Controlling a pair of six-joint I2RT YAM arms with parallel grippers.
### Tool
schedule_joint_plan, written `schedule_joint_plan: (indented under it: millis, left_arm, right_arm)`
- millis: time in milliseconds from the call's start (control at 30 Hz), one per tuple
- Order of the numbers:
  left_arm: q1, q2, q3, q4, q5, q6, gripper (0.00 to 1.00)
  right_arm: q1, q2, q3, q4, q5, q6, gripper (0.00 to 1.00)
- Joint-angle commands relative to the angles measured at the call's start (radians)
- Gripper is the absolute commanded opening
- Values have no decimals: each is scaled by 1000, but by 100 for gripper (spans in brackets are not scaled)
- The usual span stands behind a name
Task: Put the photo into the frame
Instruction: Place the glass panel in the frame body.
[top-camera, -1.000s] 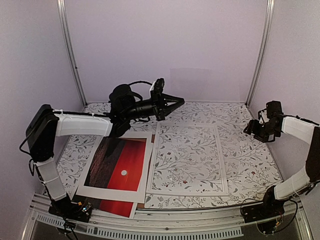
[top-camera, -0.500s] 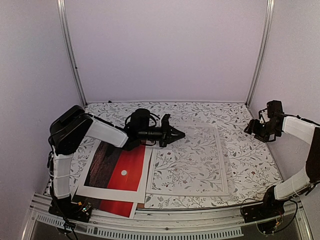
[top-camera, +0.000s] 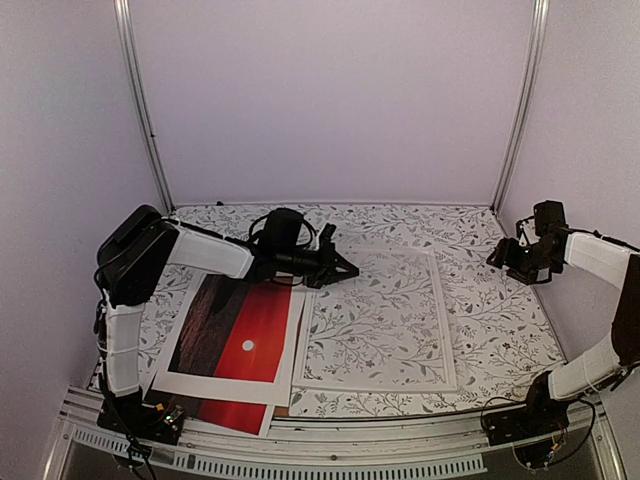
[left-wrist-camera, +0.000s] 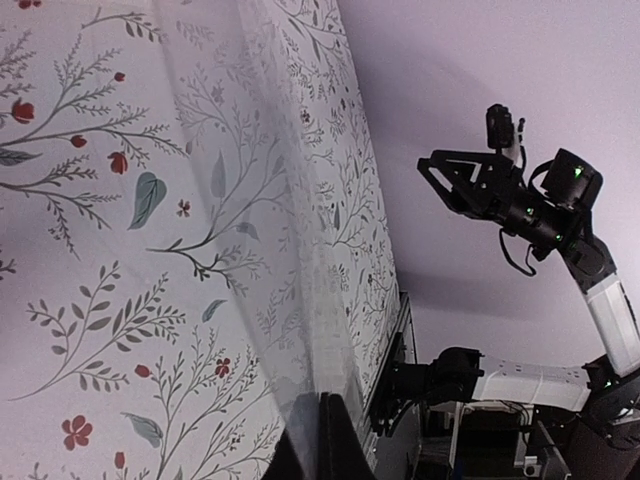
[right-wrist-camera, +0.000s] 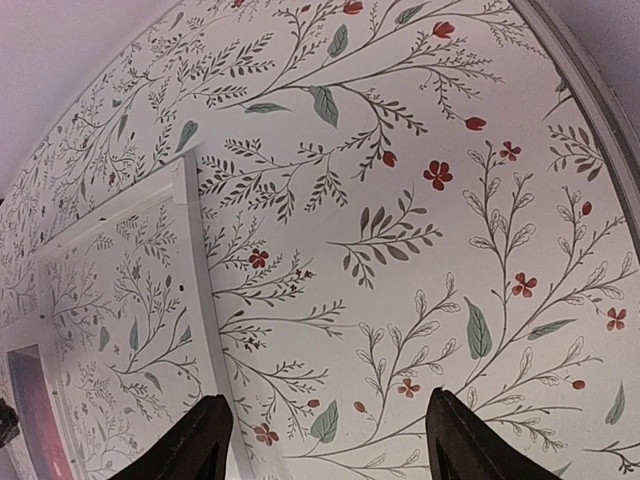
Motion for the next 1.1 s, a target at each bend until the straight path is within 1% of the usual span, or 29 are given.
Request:
schedule_joint_plan:
  millis: [0,367,533,800,1067]
  left_arm:
    - [16,4,32,-83,-9,89,0]
    - [32,19,44,-154,-8,145,0]
    - [42,14,32,-159,-21,149,0]
    - [57,13,24,-167,-38,158,0]
    - [70,16,23,-175,-38,166,0]
  right_arm:
    - [-5,4,-2,22,-22,-17,70]
    - [-5,17,-6,31,-40,-21,70]
    - [2,20,-15,41,-51,-23,70]
    - [32,38,-24,57,-52,-27,70]
    - [94,88,-40,94,-51,-27,71]
